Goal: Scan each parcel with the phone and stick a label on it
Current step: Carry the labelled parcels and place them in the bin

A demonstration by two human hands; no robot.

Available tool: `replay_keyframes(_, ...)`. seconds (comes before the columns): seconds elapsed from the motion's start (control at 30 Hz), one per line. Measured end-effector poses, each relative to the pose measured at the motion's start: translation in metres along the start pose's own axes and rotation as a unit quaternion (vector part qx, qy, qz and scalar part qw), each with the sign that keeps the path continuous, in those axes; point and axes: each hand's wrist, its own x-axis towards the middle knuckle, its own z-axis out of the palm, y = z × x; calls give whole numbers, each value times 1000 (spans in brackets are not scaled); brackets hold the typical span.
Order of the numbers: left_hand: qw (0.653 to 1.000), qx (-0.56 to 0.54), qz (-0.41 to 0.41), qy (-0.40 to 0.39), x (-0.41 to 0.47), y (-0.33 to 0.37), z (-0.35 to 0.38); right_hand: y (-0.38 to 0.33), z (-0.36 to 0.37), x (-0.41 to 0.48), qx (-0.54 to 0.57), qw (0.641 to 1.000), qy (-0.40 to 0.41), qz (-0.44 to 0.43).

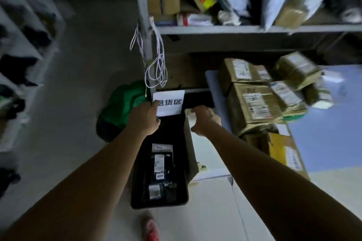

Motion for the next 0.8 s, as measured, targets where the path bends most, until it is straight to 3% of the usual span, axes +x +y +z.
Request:
replay_keyframes(0.17,997,53,46,32,-40,103,-36,73,-66,-78,-29,999,43,-16)
replay_keyframes(0.33,992,73,77,66,-92,229,-50,176,-118,-170,-40,996,80,23)
replay_keyframes(0.5,988,93,113,47,-113,343,-53,265,-145,-234,-45,994,86,43)
replay_keyframes(0.8,982,149,114,10,-51,476,-30,407,-188,-221,-51,992,70,94)
